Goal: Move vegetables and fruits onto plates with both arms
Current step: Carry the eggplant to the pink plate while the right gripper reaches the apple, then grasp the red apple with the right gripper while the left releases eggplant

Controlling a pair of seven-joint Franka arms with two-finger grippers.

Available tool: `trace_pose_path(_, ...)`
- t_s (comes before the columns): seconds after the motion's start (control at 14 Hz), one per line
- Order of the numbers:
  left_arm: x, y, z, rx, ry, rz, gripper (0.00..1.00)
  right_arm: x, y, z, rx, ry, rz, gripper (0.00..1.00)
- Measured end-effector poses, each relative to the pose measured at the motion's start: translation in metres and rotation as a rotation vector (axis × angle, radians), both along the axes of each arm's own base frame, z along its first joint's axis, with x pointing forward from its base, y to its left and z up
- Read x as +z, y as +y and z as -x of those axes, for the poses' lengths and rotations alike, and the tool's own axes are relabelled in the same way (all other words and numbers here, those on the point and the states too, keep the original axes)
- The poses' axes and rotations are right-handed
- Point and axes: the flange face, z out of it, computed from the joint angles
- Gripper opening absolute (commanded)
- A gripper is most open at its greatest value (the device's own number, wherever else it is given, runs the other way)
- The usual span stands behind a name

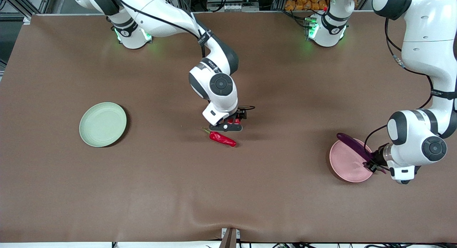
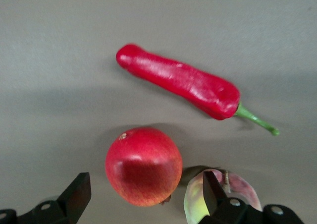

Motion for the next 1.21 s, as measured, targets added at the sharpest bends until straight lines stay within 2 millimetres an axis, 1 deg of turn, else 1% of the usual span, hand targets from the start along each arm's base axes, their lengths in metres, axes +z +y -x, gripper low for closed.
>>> trace_pose_path(0.21,0.001,-0.002,-0.001,-0.003,-0.006,0.002,1.00,-0.017,0.009,0.010,0.020,0.009,0.013,1.00)
trace_pose_path(0.43,0.006,-0.003,-0.004,-0.005,-0.017,0.003,1.00,-0.026,0.013,0.008,0.016,-0.012,-0.007,1.00)
trace_pose_path(0.57,0.015,-0.004,-0.007,-0.005,-0.034,0.002,1.00,-0.030,0.013,0.006,0.014,-0.019,-0.014,1.00)
trace_pose_path(0.71,0.034,-0.004,-0.008,-0.005,-0.042,0.000,1.00,-0.035,0.014,0.008,0.018,-0.016,-0.007,1.00)
trace_pose_path(0.79,0.048,-0.005,-0.007,-0.006,-0.039,-0.002,1.00,-0.039,0.015,0.011,0.032,-0.021,0.006,0.83)
trace_pose_path(0.86,0.066,-0.007,-0.006,-0.008,-0.040,-0.003,1.00,-0.043,0.017,0.013,0.053,-0.032,0.025,0.70)
trace_pose_path(0.93,0.085,-0.009,-0.006,-0.015,-0.049,-0.005,1.00,-0.047,0.018,0.016,0.075,-0.046,0.045,0.49)
trace_pose_path(1.0,0.105,-0.011,-0.006,-0.034,-0.065,-0.006,1.00,-0.045,0.020,0.016,0.093,-0.064,0.057,0.08)
trace_pose_path(1.07,0.123,-0.014,-0.007,-0.063,-0.082,-0.006,1.00,-0.046,0.020,0.016,0.105,-0.074,0.069,0.00)
trace_pose_path(1.14,0.138,-0.019,-0.007,-0.093,-0.097,-0.004,1.00,-0.046,0.020,0.015,0.106,-0.075,0.071,0.00)
trace_pose_path(1.21,0.146,-0.024,-0.008,-0.121,-0.107,-0.001,1.00,-0.045,0.019,0.014,0.104,-0.074,0.076,0.00)
